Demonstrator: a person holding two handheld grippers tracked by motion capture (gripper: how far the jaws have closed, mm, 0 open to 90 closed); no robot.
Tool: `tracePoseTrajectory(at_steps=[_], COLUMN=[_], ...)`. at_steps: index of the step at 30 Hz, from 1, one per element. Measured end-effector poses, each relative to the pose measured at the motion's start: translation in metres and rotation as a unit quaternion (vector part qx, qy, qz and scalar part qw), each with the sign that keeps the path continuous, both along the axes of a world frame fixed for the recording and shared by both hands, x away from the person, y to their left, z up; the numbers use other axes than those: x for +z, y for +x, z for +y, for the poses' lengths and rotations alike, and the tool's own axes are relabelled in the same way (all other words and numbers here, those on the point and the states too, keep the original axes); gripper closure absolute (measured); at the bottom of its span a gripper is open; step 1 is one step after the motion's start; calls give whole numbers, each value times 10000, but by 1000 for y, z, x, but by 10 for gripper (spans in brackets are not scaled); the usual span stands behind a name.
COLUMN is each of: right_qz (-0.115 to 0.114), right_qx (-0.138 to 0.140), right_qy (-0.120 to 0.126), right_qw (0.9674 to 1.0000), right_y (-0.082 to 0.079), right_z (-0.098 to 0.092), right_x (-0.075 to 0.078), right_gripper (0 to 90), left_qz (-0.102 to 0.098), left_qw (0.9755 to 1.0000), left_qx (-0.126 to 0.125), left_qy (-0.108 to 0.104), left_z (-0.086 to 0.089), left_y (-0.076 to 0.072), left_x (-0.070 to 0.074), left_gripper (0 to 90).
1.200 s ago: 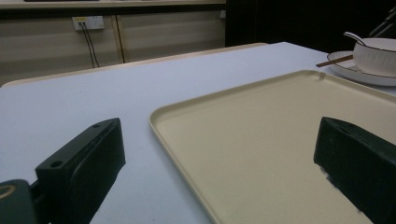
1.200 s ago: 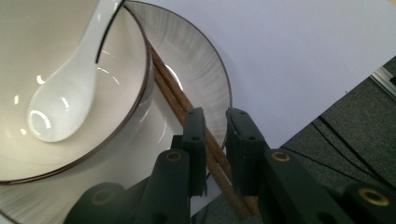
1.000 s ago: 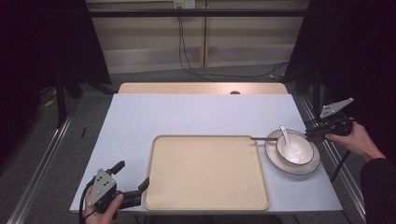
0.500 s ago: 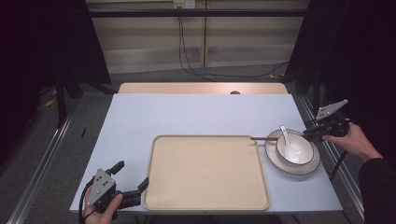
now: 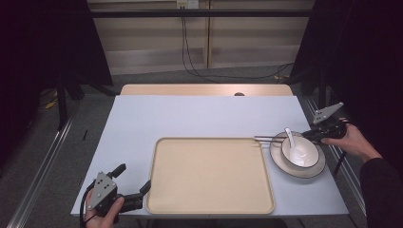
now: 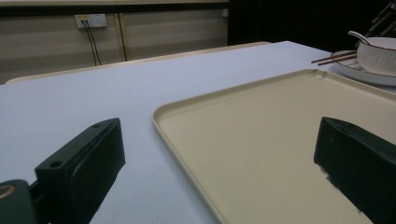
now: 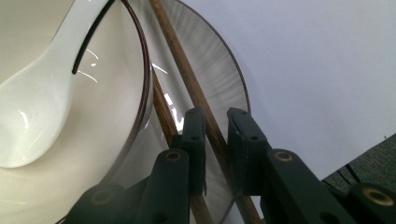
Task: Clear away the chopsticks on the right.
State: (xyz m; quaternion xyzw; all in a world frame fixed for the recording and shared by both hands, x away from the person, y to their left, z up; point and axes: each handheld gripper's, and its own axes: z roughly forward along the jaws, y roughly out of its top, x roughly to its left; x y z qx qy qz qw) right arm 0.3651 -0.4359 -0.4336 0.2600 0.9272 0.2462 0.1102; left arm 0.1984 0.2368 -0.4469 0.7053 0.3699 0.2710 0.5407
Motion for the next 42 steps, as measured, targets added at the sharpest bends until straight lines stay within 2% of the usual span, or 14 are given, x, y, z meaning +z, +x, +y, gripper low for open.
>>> tracePoseTrajectory(at_steps=[8,17,21,22,24,25,26,29,33,35,36,37,38,42], right_qz=[-84,-107,-200,-224,-253,-253,-200,-178,-187,-220,-254,-254,-270,-248], right_qx=[184,287,133,68,-137,-137,-389,-503,-819,-923,-1166,-1166,-1314,-1526], right_qy=[-268,-201,-99,54,122,122,275,364,795,849,990,990,1234,1482], right_qw=[9994,9993,9997,9997,9995,9995,9987,9979,9933,9919,9879,9879,9832,9768], right_y=[4,5,4,5,5,5,4,1,-11,-14,-21,-21,-28,-41], right_z=[4,2,-1,-5,-8,-8,-12,-15,-22,-23,-25,-25,-29,-31], right_x=[-5,-5,-3,0,4,4,7,11,22,24,28,28,31,33], right_gripper=[793,850,850,851,851,851,851,851,851,851,851,851,851,851], left_qz=[0,22,-1,-6,-8,-8,12,54,3,-6,-10,-22,-32,-87], left_qw=[10000,10000,10000,10000,10000,10000,10000,9999,9999,9999,9999,9999,9999,9998], left_qx=[-9,-45,-27,-31,-44,-44,-37,-81,-114,-103,-125,-114,-90,-107], left_qy=[2,3,32,33,51,51,88,109,69,90,49,52,72,151], left_z=[1,0,0,0,0,0,-1,-2,-3,-1,-1,-1,0,-1], left_y=[1,2,2,2,2,2,2,4,6,7,8,9,12,17], left_x=[0,-1,-1,0,0,0,-1,-2,-1,-1,-1,-1,0,1], left_gripper=[18,18,18,18,18,18,18,18,19,19,20,20,19,20])
